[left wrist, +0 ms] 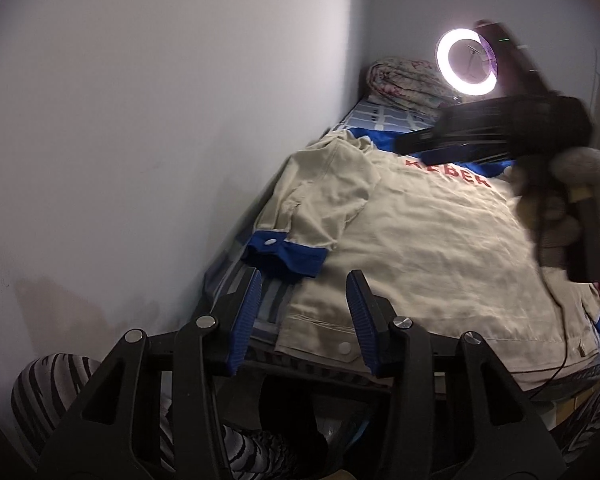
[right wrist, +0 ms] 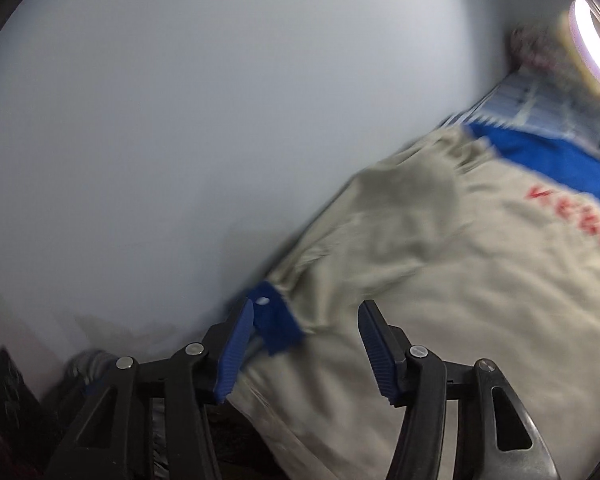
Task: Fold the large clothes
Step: 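Reach the right gripper to the blue cuff by the wall and close on it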
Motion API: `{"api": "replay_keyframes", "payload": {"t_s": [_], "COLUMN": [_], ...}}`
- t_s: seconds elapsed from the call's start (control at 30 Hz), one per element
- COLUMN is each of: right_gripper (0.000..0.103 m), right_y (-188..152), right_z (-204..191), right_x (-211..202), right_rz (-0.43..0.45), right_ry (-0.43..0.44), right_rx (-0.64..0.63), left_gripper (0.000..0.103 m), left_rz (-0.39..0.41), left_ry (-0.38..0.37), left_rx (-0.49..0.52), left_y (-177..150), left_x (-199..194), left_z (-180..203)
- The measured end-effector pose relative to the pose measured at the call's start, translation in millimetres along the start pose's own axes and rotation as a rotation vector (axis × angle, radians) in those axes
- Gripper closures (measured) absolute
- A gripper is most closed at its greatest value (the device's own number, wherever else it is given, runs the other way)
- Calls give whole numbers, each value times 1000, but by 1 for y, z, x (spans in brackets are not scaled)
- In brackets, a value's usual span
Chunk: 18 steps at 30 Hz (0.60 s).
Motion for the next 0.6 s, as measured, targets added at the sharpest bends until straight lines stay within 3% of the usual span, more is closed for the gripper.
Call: {"api": "replay_keyframes", "payload": {"t_s": [0.23, 0.3, 0.37, 0.6], "right_gripper": [58, 62, 66, 66], "right_y": [25, 27, 24, -4], "right_z": [-8, -10, -16, -58], "right_x": [96, 119, 137, 175], "right_rz": [-95, -122, -157, -260], "right_ry": [118, 103, 92, 59], "right_rx": [140, 147, 129, -30], "left_gripper": [57, 57, 57, 57], "left_rz": [-22, -26, -28, -27], "left_ry": [-10, -11, -10, -33], "left_rx": [-50, -54, -68, -125], "left_y": [-2, -3, -4, -1], "left_x": [6, 7, 7, 6], "left_z": [-17, -20, -25, -36]}}
Point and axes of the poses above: each gripper's, at about its wrist camera, not at the fingertips, and x roughly the way its jaws point, z to its right, y to its top, the point moved 10 cm from there along x, roughly the way its jaws point, and after that the axes turned 10 degrees about -x, right-handed, at the moved point
